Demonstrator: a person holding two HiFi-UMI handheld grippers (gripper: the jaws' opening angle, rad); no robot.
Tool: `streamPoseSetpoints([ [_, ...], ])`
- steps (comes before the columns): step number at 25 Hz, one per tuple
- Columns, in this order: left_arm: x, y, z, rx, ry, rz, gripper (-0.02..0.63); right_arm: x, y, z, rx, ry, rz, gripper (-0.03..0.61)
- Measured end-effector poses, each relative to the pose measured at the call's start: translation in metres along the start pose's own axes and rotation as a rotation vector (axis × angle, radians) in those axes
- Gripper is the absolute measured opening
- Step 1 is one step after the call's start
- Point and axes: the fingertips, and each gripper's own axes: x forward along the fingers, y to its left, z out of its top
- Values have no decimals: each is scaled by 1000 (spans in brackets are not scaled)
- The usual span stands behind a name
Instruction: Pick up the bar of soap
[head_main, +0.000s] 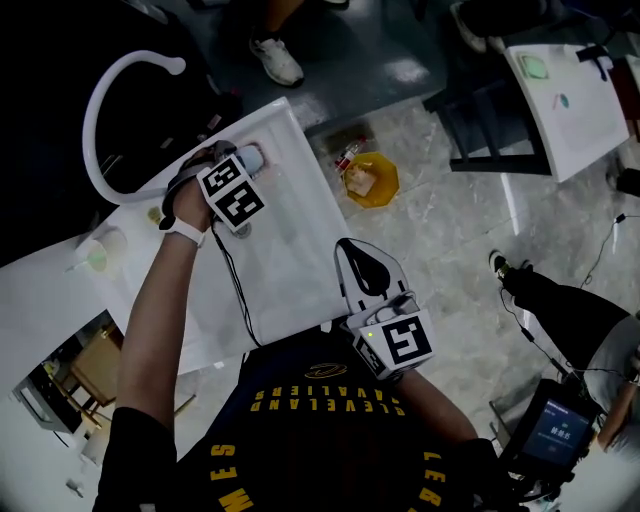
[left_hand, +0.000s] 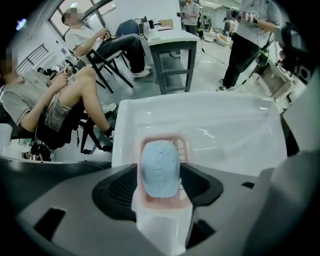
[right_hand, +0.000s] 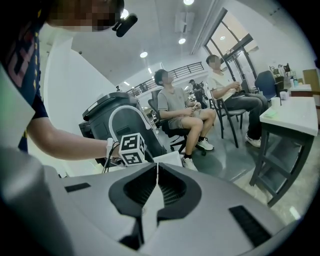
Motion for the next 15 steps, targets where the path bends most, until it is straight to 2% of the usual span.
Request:
streamPoseSetpoints([
  [10,15,17,9,-144,-87,32,279,-18,-14,-21,12,34,-33,21],
  [15,16,16,7,-151,-91,58,267,-26,-20,-20,21,21,-42,21],
])
